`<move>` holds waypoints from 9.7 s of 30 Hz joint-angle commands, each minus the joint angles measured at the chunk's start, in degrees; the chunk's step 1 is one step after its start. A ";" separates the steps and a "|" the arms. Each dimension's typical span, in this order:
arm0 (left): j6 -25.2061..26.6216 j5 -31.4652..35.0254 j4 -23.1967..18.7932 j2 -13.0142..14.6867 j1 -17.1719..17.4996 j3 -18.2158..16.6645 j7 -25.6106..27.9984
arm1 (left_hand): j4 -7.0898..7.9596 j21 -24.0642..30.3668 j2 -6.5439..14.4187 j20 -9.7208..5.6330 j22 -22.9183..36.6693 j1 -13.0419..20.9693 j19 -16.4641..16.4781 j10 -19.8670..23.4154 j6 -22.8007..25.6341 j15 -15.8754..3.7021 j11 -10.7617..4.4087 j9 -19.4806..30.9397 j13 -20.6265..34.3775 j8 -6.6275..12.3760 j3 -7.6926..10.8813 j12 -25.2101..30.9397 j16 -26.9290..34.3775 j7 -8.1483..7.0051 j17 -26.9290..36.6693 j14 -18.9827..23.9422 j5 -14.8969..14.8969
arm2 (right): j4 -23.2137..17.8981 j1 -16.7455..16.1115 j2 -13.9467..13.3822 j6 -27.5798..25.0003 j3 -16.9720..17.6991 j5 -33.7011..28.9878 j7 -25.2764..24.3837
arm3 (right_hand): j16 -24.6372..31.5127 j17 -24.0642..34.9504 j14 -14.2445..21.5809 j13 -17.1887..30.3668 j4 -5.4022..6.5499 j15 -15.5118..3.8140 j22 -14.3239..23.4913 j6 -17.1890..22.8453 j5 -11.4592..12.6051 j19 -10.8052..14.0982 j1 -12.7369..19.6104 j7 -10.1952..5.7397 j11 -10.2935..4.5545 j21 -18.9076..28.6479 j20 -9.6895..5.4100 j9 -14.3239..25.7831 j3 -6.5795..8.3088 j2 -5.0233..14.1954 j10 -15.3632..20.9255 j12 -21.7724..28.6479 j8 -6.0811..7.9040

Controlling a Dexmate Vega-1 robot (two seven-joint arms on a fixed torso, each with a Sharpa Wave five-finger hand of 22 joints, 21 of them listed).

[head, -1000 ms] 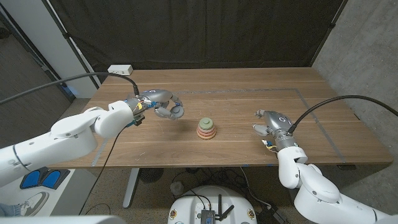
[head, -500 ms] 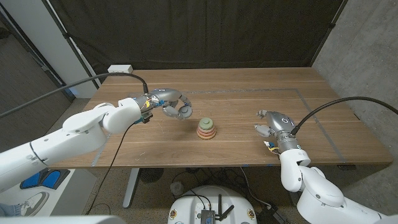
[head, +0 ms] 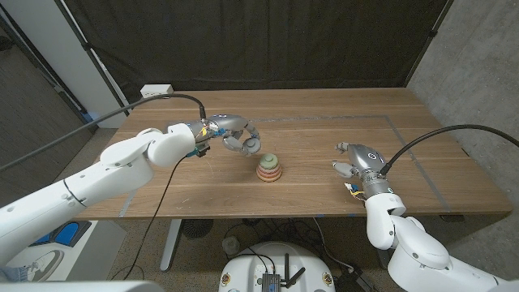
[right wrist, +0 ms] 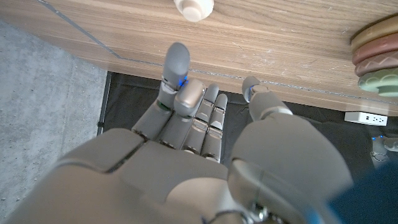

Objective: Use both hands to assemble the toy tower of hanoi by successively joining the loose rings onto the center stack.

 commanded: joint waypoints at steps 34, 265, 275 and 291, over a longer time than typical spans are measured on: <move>1.03 9.22 3.79 -9.63 -11.37 10.58 -15.43 | 0.19 0.25 0.39 -7.51 -0.13 1.02 -0.88 3.58 0.39 -2.49 -3.44 0.34 -0.35 -0.52 -0.28 -0.10 -1.30 -0.19 -1.06 -0.30 0.58 | -0.72 -1.61 -0.60 -0.78 1.92 3.40 -2.76 | 0.12 0.15 0.37 0.06 -0.09 -2.95 0.19 0.63 0.66 0.56 0.50 0.20 0.25 0.23 -4.67 0.18 0.55 0.44 0.34 -0.28 -0.14; 17.61 -1.42 -0.56 -11.72 35.12 -13.70 48.50 | 0.53 -1.62 1.64 -7.17 -0.79 -5.70 -5.06 -6.95 -8.01 -2.50 -0.48 -1.92 -1.88 -1.10 -2.39 1.47 -3.30 1.54 -4.32 -5.85 0.10 | 3.71 14.37 -5.45 -7.95 -5.63 11.48 12.25 | -1.05 0.05 -5.64 0.87 -0.20 -2.76 -1.19 -7.34 0.00 -3.69 -3.14 2.27 2.22 -1.36 -4.55 0.58 0.01 -3.91 -10.93 -1.58 -3.38; 16.96 -1.76 0.08 -12.21 34.57 -13.36 48.69 | 0.55 -1.67 1.82 -7.19 -0.83 -5.90 -4.96 -6.97 -7.88 -2.50 -0.49 -1.85 -1.61 -1.17 -2.22 1.32 -3.31 1.55 -4.33 -5.84 0.10 | 4.31 18.95 -5.74 -11.01 -10.70 10.90 13.78 | -1.41 -0.05 -7.11 1.04 -0.03 -2.73 -1.45 -8.15 -0.40 -4.48 -3.50 3.13 3.05 -1.65 -4.54 0.48 -0.10 -4.41 -12.83 -1.66 -3.39; 16.86 -1.83 0.10 -12.20 34.38 -13.39 48.71 | 0.59 -1.82 2.11 -7.16 -0.89 -6.34 -4.86 -6.99 -7.92 -2.50 -0.32 -1.76 -1.16 -1.40 -1.92 1.10 -3.44 1.64 -4.42 -5.94 0.10 | 6.69 25.43 -5.16 -15.24 -18.11 10.55 15.43 | -1.46 -0.07 -8.03 1.00 -0.06 -2.76 -1.62 -7.91 -0.72 -4.84 -3.34 3.23 3.47 -1.78 -4.56 0.39 -0.03 -4.53 -13.52 -1.53 -3.05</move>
